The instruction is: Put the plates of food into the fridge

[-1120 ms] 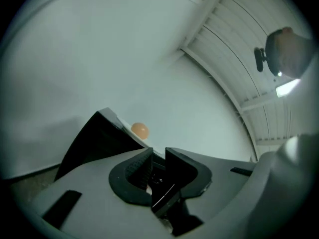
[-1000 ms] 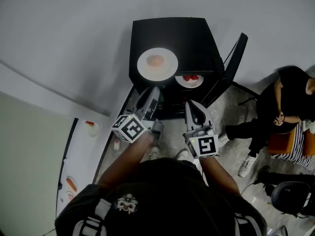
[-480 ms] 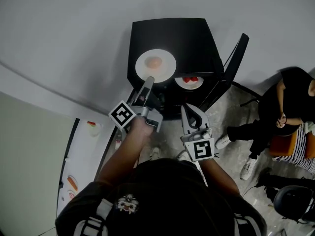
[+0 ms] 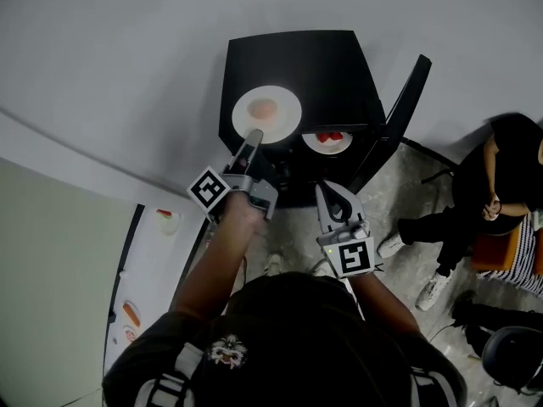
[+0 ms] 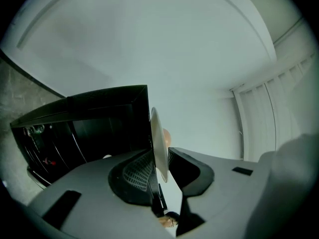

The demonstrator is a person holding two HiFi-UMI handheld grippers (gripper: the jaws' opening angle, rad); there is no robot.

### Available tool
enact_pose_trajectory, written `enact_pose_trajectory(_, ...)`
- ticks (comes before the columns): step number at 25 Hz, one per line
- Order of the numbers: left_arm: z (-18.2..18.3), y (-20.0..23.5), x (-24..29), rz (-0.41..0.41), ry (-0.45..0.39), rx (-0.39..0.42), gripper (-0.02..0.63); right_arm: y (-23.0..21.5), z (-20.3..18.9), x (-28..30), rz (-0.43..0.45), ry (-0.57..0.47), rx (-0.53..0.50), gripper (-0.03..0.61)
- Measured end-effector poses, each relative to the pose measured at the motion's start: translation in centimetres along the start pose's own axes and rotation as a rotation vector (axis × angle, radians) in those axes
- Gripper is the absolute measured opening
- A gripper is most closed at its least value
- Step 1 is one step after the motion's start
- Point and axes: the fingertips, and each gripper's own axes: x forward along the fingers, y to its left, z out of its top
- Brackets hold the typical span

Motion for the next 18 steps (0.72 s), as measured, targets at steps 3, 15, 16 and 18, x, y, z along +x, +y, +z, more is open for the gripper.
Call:
enact_pose_trajectory(3,0.1,-0.2,-0.1,0.007,-0.025,0.005,0.089,-0.5,0.5,-0.4,-0.007,-0.018,0.031,0.026)
enact_pose_trajectory(15,-0.9,0.0,-1.0,0.034,-0.07,0.004,0.041,-1.1,0.6,-1.8,0.023,-0.016,0.07,0.026)
enact_pose_trajectory(16,-1.1,0.1,-1.3,0.037,-0.071,0.001,0.041,-1.1,0.5,-1.9,0.028,-0.013,0.07,0.026)
enact_pose_trajectory(18,-2.0,0.2,-2.1,0.037,-0.075,-0.007,0.04,-1.0,0.3,-2.6,0.037,-0.007,0.072,0.026)
